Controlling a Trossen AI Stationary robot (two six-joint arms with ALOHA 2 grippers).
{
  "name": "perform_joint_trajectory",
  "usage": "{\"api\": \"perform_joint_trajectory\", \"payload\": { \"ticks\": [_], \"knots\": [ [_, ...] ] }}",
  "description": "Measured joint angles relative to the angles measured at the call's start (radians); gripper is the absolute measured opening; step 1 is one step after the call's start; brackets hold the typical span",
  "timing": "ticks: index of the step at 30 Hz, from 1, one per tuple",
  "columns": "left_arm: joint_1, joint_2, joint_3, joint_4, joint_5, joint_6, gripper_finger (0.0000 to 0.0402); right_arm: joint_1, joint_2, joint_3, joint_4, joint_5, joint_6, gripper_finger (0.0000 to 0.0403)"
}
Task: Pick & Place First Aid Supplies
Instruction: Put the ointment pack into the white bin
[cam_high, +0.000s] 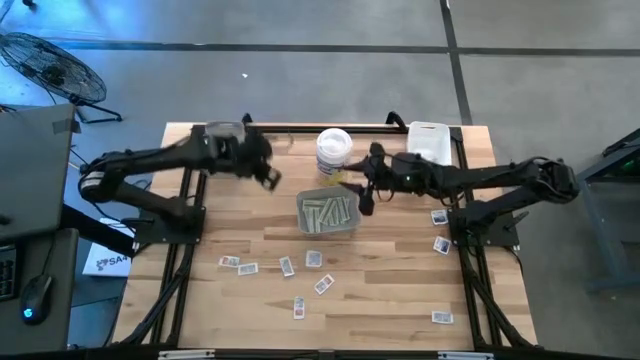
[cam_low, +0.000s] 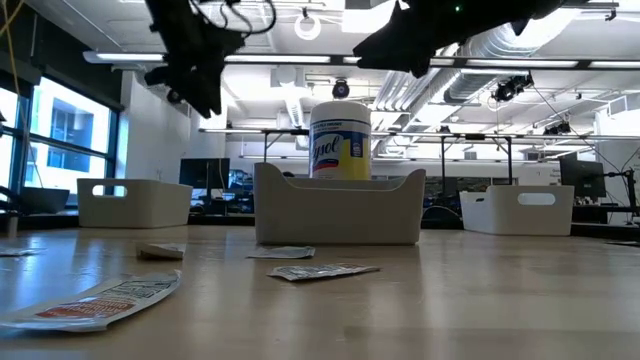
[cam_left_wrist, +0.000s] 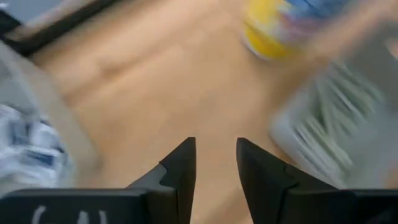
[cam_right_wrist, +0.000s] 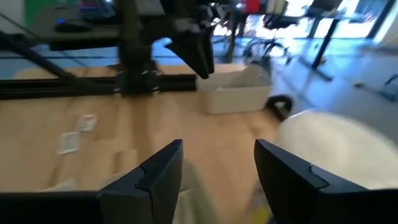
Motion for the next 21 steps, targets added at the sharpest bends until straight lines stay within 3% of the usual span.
{"api": "perform_joint_trajectory", "payload": {
  "ticks": [4, 8, 15, 21],
  "knots": [
    [-0.233, 0.028, -0.009, -0.002, -0.064, -0.116, 0.0111, 0.114, 0.000, -0.025, 0.001, 0.048, 0.076, 0.0193],
    [-0.452, 0.061, -0.060, 0.110, -0.153, -0.149, 0.0111, 0.244, 0.000, -0.059, 0.000, 0.093, 0.104, 0.0193],
    [-0.733, 0.168, -0.204, 0.416, -0.152, -0.085, 0.0111, 0.448, 0.000, -0.118, 0.005, 0.140, 0.218, 0.0193],
    [-0.884, 0.333, -0.260, 0.655, -0.161, 0.070, 0.0111, 0.586, 0.000, -0.166, 0.016, 0.278, 0.224, 0.0193]
  ]
}}
